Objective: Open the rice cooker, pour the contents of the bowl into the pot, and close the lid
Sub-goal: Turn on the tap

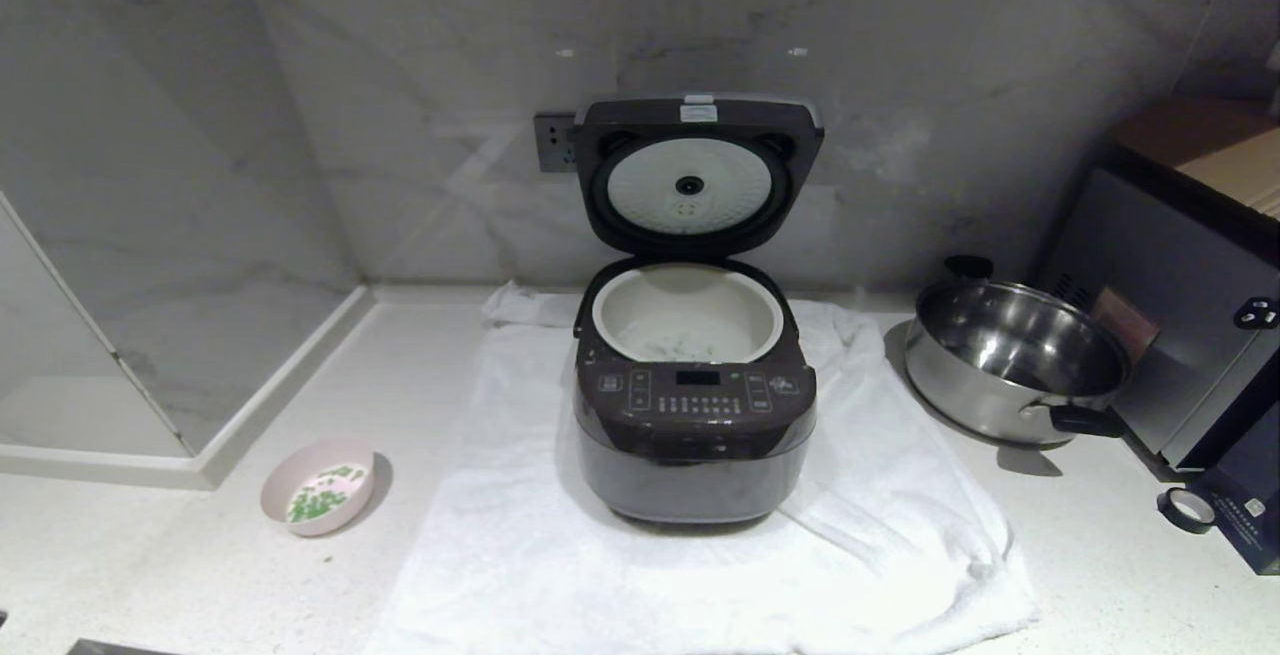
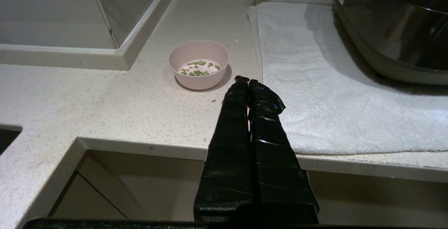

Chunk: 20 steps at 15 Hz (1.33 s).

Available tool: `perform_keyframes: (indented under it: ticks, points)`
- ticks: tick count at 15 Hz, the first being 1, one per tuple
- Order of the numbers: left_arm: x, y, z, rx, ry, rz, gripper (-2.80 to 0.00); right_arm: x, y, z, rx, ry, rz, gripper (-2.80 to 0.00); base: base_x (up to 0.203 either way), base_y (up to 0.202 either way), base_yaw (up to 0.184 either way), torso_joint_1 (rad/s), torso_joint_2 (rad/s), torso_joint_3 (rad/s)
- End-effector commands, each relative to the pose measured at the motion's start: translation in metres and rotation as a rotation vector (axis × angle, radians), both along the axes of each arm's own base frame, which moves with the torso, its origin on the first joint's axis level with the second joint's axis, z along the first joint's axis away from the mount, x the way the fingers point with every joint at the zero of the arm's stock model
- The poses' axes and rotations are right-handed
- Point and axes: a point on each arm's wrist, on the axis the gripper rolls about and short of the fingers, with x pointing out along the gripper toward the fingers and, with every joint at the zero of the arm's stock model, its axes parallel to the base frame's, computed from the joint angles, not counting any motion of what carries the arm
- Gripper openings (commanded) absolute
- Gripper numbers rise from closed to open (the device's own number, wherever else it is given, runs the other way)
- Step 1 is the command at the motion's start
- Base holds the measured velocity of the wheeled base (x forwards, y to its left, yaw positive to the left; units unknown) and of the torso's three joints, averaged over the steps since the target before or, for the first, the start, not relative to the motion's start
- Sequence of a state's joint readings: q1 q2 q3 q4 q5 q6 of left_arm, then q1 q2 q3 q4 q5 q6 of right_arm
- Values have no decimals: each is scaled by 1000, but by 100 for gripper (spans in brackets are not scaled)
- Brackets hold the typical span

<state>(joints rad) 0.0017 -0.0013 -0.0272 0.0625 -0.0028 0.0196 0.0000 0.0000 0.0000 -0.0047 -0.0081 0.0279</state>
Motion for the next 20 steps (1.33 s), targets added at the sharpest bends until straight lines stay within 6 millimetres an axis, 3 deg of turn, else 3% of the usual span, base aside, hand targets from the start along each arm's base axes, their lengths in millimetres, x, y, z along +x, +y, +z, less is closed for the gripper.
perform_keyframes:
  ticks: [1,6,20]
  points:
    - [0,0,0,0,-2,0,-280,0,0,0,0,2,0,-280,0,0,0,0,0,0]
    - [0,0,0,0,-2,0,-280,0,0,0,-2,1,1,-280,0,-1,22,2,0,1]
    - [0,0,0,1,0,0,-280,0,0,0,0,0,0,-280,-2,-7,177,2,3,2]
